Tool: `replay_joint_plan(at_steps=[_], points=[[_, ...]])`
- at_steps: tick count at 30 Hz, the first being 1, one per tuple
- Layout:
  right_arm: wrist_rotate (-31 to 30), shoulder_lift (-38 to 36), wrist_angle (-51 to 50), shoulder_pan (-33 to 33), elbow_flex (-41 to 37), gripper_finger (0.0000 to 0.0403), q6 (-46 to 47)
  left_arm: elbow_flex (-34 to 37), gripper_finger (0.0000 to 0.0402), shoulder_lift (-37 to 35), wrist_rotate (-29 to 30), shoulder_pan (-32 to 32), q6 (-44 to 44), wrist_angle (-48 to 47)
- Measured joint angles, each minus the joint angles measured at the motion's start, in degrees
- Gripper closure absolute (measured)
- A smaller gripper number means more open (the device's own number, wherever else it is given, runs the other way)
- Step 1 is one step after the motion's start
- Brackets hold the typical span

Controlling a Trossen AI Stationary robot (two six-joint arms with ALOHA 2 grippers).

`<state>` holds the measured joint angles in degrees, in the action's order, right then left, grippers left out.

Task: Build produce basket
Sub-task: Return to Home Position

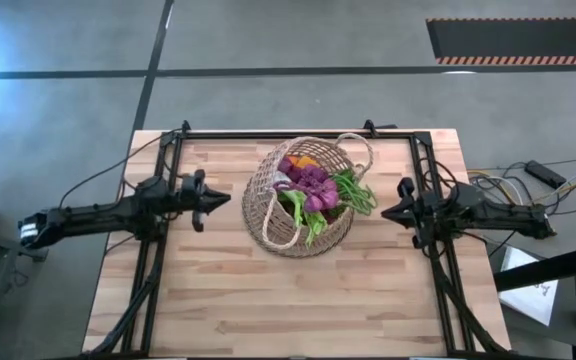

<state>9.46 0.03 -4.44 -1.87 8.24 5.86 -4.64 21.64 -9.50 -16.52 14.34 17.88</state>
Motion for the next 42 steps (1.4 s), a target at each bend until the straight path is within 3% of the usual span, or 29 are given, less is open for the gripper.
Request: replay_joint_plan(at_steps=[5, 9, 16, 23, 28, 42], points=[[0.0, 0.0, 0.0, 0.1, -1.3, 0.0386, 2.4, 2.9, 0.0400, -7.0, -0.4, 1.5, 0.2, 0.0], [-0.6, 0.0, 0.2, 0.0, -3.4, 0.0386, 4.0, 4.1, 0.0401, -12.5, 2.5, 4.7, 1.0, 0.0], [-4.1, 0.0, 4.1, -0.6, -6.8, 0.0386, 4.5, 4.1, 0.0401, -20.8, 4.2, 10.0, -1.7, -12.5], [-5.7, 0.0, 4.3, -6.0, -7.1, 0.0386, 2.0, 4.2, 0.0402, -20.6, 5.5, 10.5, -4.3, -16.3], [-2.4, 0.0, 5.0, -10.1, -7.2, 0.0385, 1.9, 4.2, 0.0402, -20.5, 5.4, 10.5, -5.9, -16.4], [-0.6, 0.8, 5.1, -10.6, -7.2, 0.0385, 0.0, 4.3, 0.0402, -19.8, 5.5, 10.5, -8.8, -16.4]])
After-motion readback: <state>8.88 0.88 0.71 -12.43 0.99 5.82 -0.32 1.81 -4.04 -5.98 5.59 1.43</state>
